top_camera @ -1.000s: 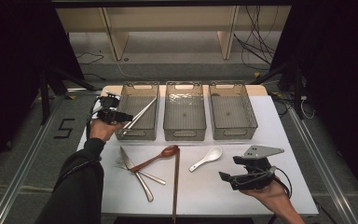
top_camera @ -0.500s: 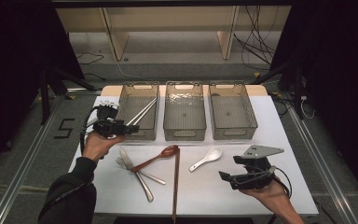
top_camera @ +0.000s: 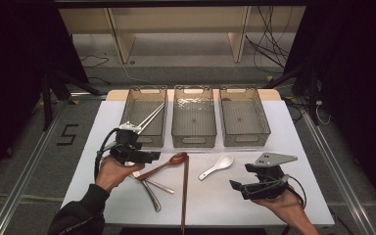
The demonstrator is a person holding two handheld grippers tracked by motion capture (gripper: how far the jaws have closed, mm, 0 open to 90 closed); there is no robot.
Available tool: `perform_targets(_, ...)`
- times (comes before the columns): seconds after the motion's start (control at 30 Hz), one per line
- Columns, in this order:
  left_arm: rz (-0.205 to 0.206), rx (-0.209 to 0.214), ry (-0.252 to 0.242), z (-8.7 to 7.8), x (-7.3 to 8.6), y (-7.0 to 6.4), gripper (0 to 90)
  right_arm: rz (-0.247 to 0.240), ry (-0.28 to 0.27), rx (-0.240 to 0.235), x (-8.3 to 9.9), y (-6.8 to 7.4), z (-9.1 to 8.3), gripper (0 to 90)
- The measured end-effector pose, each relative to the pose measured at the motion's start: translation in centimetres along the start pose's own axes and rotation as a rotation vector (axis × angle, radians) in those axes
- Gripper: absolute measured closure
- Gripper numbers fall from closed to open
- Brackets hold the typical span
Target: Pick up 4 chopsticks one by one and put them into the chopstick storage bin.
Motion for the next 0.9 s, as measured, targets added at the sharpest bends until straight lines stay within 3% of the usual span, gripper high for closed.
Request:
perform_targets(0.33, 0.007, -0.022, 0.059, 1.3, 1.8, -2.0, 15.8, 0.0, 0.006, -0.003, 0.1, 0.1, 0.0, 23.9)
perform_targets(0.47, -0.013, 0.011, 0.069, 2.0, 2.2, -2.8, 15.8, -0.001, 0.006, -0.003, 0.1, 0.1, 0.1, 23.9)
perform_targets(0.9, 0.035, 0.011, 0.128, 3.8, 3.2, -4.8, 15.6, 0.001, -0.002, 0.0, 0.0, -0.1, 0.0, 23.7)
Point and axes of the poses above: each handheld gripper's, and its own axes: z roughly forward along the jaws, x roughly out of its underside, y roughly to its left, the point moved 8 cm from there along z, roughly forward along the jaws, and after that the axes turned 3 degrees about -x, right-handed, at the moved point
